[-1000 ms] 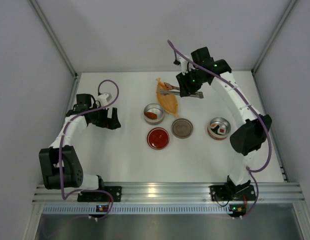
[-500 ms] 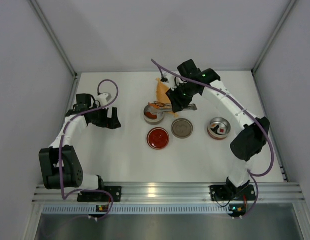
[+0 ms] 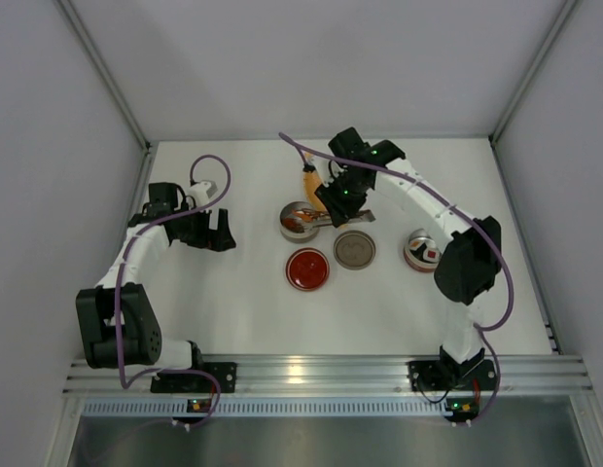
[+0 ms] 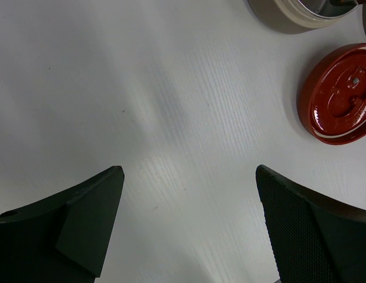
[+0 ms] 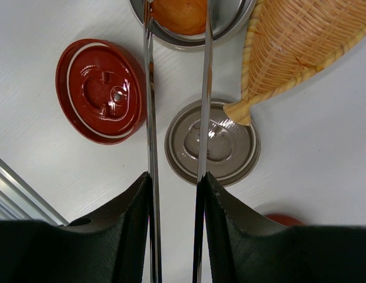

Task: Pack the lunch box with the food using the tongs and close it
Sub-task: Place the fake food in the packing box.

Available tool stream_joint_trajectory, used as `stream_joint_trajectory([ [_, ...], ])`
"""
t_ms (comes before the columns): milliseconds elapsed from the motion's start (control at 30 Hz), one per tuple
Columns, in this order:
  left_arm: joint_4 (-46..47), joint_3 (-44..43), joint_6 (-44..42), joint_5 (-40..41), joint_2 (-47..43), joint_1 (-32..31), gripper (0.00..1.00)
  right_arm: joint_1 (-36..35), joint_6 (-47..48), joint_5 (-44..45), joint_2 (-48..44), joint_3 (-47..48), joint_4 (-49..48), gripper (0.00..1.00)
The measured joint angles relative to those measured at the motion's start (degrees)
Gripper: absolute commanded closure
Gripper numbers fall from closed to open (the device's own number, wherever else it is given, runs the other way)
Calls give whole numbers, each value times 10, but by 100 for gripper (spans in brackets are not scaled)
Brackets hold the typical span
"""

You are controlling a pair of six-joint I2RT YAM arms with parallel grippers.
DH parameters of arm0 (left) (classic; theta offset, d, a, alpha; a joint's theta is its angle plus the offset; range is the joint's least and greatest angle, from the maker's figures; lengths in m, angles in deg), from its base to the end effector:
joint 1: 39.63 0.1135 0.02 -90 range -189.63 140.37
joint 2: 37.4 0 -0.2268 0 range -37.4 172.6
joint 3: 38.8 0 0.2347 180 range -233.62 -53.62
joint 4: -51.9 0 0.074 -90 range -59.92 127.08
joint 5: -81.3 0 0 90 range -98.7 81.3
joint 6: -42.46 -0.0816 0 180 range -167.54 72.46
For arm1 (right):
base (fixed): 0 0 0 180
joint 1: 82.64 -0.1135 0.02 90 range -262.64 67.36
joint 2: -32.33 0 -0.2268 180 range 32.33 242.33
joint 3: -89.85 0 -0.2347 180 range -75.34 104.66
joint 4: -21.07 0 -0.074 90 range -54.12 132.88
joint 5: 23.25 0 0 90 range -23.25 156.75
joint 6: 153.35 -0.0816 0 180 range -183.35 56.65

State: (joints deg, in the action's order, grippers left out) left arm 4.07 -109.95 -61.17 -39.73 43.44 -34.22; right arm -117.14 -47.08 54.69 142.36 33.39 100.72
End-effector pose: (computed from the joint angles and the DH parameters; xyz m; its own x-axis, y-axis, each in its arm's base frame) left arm 0.2952 -0.0143 0.1765 -0.7703 0.1299 -0.6244 0.3872 0.8732 -0.2961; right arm 0.3102 0.2339 0.2408 -0.5488 -0.7096 -0.4418 -0.8097 0.5826 0.0701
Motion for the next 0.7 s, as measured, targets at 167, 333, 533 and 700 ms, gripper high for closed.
stream_joint_trajectory([
  [167, 0, 0, 0, 0, 0, 0, 2, 0, 0, 10, 14, 10, -1, 76],
  [333, 0, 0, 0, 0, 0, 0, 2, 0, -4, 12, 38, 41, -1, 67],
  [533, 0, 0, 0, 0, 0, 0, 2, 0, -6, 12, 50, 66, 2, 57],
  [700, 0, 0, 0, 0, 0, 0, 2, 0, -9, 11, 50, 73, 3, 54],
])
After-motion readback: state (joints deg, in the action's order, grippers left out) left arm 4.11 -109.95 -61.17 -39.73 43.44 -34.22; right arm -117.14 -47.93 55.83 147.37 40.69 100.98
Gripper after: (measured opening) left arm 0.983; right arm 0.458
